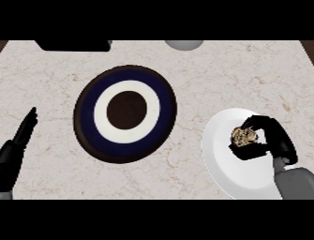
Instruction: Pick the cupcake from the plate and place it in the plate
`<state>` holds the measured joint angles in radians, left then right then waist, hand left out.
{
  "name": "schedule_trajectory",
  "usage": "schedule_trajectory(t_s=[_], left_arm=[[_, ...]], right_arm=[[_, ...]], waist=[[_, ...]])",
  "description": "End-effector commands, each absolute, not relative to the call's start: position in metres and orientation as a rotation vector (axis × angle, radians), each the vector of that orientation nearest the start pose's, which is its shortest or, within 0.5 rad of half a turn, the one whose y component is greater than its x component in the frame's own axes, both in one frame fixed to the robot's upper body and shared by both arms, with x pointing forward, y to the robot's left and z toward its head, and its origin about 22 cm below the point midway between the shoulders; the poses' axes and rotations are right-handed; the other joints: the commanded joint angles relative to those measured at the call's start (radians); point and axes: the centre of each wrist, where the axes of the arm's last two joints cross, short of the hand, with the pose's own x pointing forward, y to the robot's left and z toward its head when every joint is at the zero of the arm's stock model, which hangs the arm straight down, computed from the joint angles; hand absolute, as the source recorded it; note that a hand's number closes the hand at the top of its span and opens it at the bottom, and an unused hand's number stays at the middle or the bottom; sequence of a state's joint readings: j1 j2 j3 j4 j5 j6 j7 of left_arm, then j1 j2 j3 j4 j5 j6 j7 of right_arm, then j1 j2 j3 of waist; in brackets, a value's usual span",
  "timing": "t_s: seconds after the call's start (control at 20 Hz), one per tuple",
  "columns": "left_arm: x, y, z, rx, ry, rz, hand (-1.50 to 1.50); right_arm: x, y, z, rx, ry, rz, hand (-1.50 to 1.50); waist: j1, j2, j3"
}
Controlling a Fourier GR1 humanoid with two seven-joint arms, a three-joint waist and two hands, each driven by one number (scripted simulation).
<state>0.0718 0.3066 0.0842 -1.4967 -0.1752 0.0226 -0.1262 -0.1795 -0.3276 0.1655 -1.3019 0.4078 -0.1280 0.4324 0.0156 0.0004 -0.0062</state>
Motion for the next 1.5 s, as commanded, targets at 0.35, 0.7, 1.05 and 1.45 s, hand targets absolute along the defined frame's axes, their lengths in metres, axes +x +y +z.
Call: schedule_trajectory(t_s=[0.35,0.7,1.05,1.45], left_arm=[[0.220,0.350,0.000,0.464,-1.530,-0.292,0.00],[0.206,0.340,-0.022,0.478,-1.491,-0.284,0.00],[0.200,0.338,-0.012,0.484,-1.492,-0.270,0.00],[0.231,0.338,0.018,0.495,-1.522,-0.298,0.00]], right_arm=[[0.299,-0.299,-0.026,-0.899,-1.205,0.775,1.50],[0.276,-0.288,0.006,-1.070,-1.409,0.630,1.50],[0.266,-0.252,0.082,-0.961,-1.832,0.554,1.50],[0.247,-0.181,0.138,-0.784,-1.964,0.617,1.50]], waist=[[-0.009,0.001,0.006],[-0.030,-0.005,0.005],[-0.029,-0.011,0.005],[-0.013,-0.004,0.006]])
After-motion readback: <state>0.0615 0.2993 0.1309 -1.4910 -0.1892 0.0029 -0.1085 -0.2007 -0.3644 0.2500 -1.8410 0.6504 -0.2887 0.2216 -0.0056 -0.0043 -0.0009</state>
